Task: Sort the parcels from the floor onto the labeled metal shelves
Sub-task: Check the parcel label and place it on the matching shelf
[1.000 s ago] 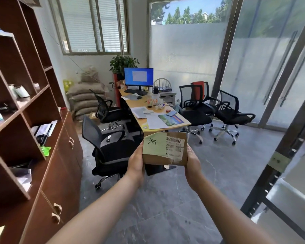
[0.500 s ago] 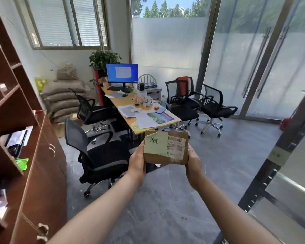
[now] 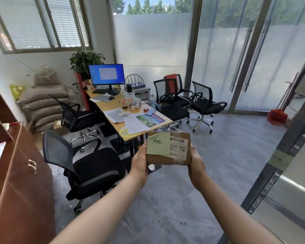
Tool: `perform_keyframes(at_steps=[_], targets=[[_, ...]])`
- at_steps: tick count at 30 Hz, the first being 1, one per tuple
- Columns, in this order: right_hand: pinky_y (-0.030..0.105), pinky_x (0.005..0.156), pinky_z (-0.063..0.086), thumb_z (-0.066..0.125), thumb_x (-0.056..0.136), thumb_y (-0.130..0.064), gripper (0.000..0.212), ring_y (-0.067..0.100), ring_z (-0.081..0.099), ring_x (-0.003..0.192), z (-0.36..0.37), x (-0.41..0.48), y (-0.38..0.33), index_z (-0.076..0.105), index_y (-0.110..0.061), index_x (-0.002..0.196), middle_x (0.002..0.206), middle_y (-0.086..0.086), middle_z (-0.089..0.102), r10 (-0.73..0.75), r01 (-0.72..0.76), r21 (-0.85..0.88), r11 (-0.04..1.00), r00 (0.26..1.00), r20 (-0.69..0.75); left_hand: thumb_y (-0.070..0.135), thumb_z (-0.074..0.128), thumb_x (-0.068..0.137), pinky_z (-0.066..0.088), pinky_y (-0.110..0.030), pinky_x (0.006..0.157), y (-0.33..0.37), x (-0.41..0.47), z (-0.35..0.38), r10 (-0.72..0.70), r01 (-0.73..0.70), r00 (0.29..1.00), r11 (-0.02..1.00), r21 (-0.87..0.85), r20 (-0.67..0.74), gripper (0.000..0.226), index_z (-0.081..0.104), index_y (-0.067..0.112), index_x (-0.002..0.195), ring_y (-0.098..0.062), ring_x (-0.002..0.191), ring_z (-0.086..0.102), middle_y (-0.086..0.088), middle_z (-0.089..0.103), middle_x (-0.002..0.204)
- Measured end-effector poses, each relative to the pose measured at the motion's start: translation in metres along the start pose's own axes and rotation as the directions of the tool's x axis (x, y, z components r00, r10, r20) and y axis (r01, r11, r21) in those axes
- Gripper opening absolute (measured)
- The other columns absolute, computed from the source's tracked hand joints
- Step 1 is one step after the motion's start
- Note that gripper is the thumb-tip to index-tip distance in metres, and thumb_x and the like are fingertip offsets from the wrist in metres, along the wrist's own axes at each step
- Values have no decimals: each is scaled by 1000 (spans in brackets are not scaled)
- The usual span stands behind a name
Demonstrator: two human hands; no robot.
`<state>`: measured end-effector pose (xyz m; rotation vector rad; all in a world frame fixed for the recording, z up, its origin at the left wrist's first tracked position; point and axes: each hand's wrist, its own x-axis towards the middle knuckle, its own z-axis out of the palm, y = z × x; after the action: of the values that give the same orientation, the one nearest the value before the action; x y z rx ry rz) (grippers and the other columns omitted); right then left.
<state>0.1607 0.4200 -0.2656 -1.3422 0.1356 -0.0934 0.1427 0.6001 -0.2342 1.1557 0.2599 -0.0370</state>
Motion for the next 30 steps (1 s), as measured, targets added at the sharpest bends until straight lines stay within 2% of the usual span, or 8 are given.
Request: perform_keyframes(at_steps=[3,7,9,11,16,21,27,30], targets=[[45,109,43,24,107,-42,49,22,65,116,-9,20,-4,59,-22,135,118,3,73,-3,3,-3,1000,1000,-26,50,55,96,56,-32,66,1,20,16,-34,33,999,998,53,27,37,75,25,116,-27,104,70,-7,77,114],[42,110,42,21,108,-43,51,18,65,116,-27,44,-17,57,-22,137,121,2,72,-33,32,-8,999,997,-69,40,51,102,51,-37,85,8,49,51,-13,4,992,998,64,128,31,77,23,102,-20,91,72,-6,79,106],[32,98,51,21,108,-40,50,15,68,110,-38,49,-27,60,-21,133,119,3,73,-60,60,-7,998,995,-80,40,50,102,48,-41,97,6,62,69,-21,6,983,997,80,184,34,78,22,95,-20,95,71,-1,81,96],[23,83,56,22,109,-33,47,15,70,106,-51,52,-34,61,-18,130,118,4,73,-88,88,-11,996,992,-92,44,52,101,45,-44,105,1,75,84,-19,-2,974,996,91,226,36,82,26,93,-22,105,70,0,80,102],[38,103,48,22,108,-33,45,18,66,115,-88,55,-35,53,-24,141,123,0,71,-95,83,-68,994,975,-199,33,43,106,52,-33,93,-23,92,119,-13,-18,949,995,93,314,37,72,15,120,-23,109,69,-8,77,114],[43,104,48,22,109,-31,46,19,66,114,-124,41,-33,54,-22,140,124,2,71,-62,47,-49,998,933,-356,31,45,104,51,-35,94,-57,99,149,-88,44,909,992,116,407,35,72,17,121,-25,111,68,-6,77,114],[28,87,53,24,109,-30,44,15,67,107,-151,15,-28,59,-15,131,115,3,71,-44,63,20,998,855,-517,29,46,104,52,-35,94,-91,103,182,-175,113,838,982,150,516,38,68,12,129,-27,115,66,-11,74,121],[22,77,57,29,109,-30,39,18,68,105,-164,6,-23,60,-17,129,118,7,70,-20,66,55,996,805,-593,26,45,104,49,-41,102,-108,105,198,-233,144,787,970,197,571,38,67,12,131,-27,116,65,-12,73,123]])
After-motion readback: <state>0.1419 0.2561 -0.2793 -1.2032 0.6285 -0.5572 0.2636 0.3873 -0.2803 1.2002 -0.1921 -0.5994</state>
